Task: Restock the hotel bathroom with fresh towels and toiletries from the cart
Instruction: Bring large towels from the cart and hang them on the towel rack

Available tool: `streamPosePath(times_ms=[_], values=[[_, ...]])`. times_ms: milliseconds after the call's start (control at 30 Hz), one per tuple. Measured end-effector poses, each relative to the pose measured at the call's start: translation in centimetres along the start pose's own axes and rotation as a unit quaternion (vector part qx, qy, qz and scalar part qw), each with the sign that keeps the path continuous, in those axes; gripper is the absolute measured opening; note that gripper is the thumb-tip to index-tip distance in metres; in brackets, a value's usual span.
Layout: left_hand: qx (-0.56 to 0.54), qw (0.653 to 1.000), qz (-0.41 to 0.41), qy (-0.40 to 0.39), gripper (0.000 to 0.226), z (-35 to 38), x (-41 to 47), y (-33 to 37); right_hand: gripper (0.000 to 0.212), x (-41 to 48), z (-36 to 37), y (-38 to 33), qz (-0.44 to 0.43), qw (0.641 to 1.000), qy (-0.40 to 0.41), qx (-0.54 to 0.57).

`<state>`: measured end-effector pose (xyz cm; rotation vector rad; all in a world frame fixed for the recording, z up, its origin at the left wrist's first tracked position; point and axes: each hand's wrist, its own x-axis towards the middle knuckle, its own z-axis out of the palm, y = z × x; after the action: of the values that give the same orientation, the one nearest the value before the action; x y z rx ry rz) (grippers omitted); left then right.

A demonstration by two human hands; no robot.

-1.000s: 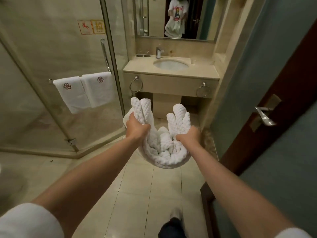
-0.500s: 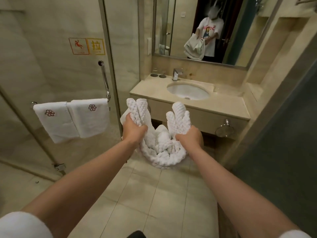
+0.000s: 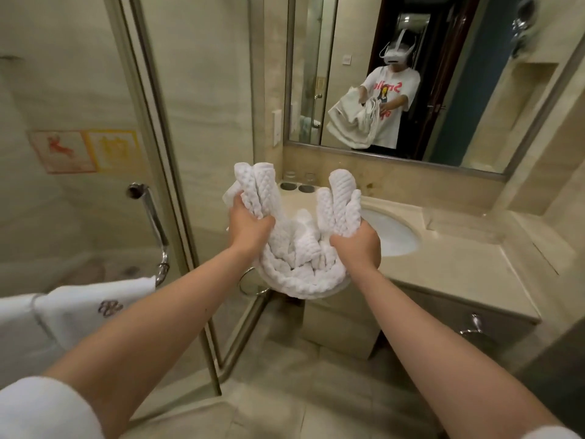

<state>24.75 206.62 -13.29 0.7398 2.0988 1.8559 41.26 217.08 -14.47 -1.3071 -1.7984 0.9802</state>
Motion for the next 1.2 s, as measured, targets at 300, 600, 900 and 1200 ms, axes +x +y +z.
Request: streamPosePath(times_ms=[300,600,900,1200], values=[[0.01,0.999,-0.002,0.033,0.059,7.5,16.4,-2.1,0.029,17.4,7.4,-1.1,-0.013,1.0,-0.005,0.019],[0.025,0.994,-0.059,0.087,0.064,12.8,30.5,-7.7,0.027,32.4,16.5,-0.5,-0.024,0.998,-0.046,0.025],[0.036,0.989,-0.104,0.095,0.069,14.1,33.3,-14.1,0.036,35.4,22.3,3.5,-0.009,0.996,-0.082,-0.032],[0.023,0.98,-0.152,0.124,0.079,13.3,29.1,-18.0,0.064,31.4,21.7,7.3,0.047,0.994,-0.07,-0.076]])
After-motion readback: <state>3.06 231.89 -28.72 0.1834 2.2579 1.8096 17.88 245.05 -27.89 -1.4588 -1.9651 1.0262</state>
